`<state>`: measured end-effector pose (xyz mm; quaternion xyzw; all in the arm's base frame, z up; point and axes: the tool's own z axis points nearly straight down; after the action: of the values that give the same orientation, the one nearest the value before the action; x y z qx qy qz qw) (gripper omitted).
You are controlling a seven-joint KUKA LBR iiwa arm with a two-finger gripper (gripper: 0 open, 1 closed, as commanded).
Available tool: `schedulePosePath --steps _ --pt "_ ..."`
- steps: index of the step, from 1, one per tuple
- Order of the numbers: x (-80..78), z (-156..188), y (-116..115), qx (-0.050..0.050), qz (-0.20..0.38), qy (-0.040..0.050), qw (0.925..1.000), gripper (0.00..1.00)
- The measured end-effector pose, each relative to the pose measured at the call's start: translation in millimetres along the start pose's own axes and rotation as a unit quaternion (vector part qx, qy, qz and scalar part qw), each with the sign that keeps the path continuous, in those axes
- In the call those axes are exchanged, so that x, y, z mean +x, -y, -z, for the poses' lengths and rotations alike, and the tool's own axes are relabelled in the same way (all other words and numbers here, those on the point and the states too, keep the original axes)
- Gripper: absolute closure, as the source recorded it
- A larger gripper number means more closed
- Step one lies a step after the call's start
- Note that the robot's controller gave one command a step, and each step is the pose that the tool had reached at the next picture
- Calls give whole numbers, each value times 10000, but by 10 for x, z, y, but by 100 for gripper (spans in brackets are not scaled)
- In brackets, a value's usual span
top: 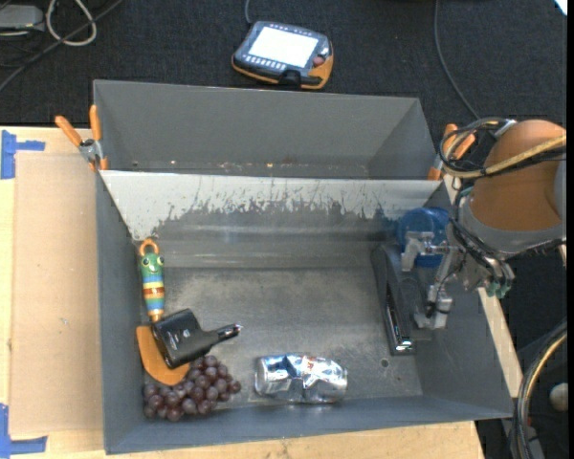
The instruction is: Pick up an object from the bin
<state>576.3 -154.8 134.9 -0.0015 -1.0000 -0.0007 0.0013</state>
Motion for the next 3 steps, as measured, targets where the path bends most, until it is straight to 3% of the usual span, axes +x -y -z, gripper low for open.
schedulePosePath --steps 1,2,3 --pt "-13 31 -6 7 26 19 10000 0" --pt "202 104 27 3 2755 12 9613 0" --pt "232 165 -75 13 4924 22 8703 0"
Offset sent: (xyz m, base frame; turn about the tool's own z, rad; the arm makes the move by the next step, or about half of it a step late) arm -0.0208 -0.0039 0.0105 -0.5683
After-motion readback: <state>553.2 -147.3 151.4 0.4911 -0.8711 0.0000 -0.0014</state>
